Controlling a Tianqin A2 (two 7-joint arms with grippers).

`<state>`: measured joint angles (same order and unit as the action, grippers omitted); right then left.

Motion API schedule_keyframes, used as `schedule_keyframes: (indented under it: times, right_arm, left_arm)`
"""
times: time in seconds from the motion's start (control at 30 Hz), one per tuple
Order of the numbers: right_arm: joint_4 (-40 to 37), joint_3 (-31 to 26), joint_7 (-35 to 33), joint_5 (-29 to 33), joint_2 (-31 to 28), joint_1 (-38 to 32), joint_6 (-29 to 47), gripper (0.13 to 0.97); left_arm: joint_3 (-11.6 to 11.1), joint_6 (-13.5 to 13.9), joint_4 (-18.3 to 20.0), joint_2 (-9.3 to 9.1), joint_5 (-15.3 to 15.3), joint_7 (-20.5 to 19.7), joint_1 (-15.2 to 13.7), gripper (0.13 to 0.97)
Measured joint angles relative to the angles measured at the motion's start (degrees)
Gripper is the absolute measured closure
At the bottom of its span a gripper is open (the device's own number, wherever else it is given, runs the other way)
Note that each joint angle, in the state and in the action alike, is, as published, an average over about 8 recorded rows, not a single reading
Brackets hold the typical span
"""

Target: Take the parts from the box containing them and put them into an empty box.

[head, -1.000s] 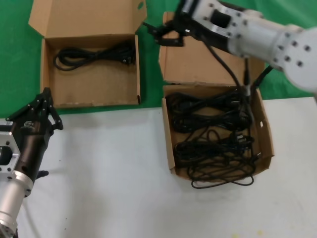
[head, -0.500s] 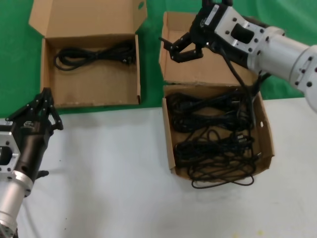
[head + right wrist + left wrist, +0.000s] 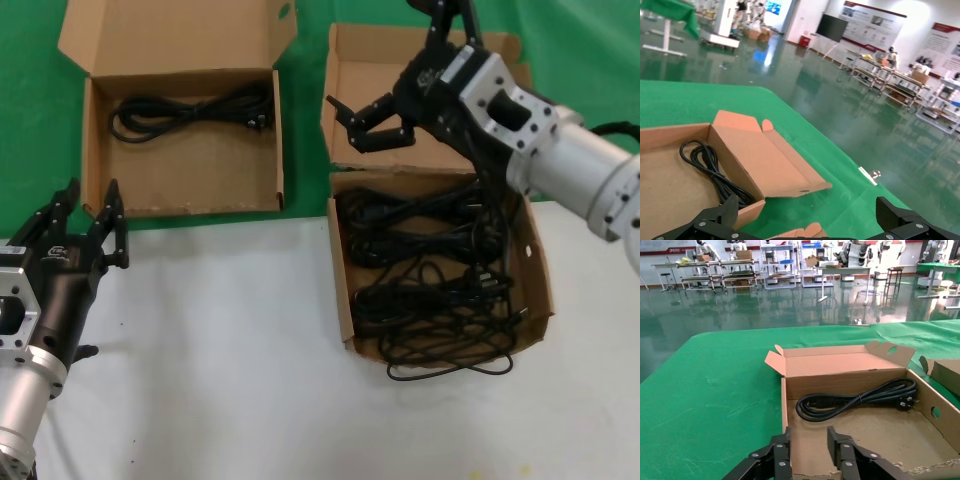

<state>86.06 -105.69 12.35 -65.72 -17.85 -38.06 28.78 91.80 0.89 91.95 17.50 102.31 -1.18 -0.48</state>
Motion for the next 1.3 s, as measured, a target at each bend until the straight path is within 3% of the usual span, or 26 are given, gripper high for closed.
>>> schedule_keyframes:
  times: [0.27, 0.83, 0.97, 1.3]
  right_arm:
    - [0.74, 1.85, -1.63, -4.95, 0.09, 4.99, -3.81, 0.129]
    - [2.30, 5.75, -5.07, -15.37, 0.27, 15.60, -11.80, 0.129]
    - [2.67, 6.66, -5.86, -17.79, 0.31, 18.08, -13.66, 0.129]
    - [3.60, 8.98, -7.92, -23.98, 0.42, 24.39, -18.45, 0.129]
  left_arm:
    - [-0.02, -0.12, -0.04, -0.04, 0.11, 0.16, 0.06, 0.738]
    - [-0.05, -0.36, -0.11, -0.13, 0.34, 0.48, 0.20, 0.340]
    - [-0.06, -0.42, -0.13, -0.15, 0.39, 0.56, 0.23, 0.340]
    - [-0.08, -0.57, -0.18, -0.20, 0.53, 0.75, 0.31, 0.200]
